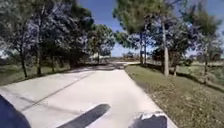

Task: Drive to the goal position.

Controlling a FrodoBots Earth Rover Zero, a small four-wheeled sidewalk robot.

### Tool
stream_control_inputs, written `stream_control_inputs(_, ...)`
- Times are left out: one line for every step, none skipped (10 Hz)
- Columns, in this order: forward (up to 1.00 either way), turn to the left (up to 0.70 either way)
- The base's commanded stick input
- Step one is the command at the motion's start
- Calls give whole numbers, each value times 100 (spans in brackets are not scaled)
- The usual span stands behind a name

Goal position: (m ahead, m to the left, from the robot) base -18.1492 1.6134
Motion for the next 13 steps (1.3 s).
stream_control_inputs(70, 0)
stream_control_inputs(70, 0)
stream_control_inputs(70, 0)
stream_control_inputs(70, 0)
stream_control_inputs(70, 0)
stream_control_inputs(70, 0)
stream_control_inputs(70, 0)
stream_control_inputs(70, 0)
stream_control_inputs(59, 0)
stream_control_inputs(36, 0)
stream_control_inputs(34, 0)
stream_control_inputs(35, 0)
stream_control_inputs(37, 0)
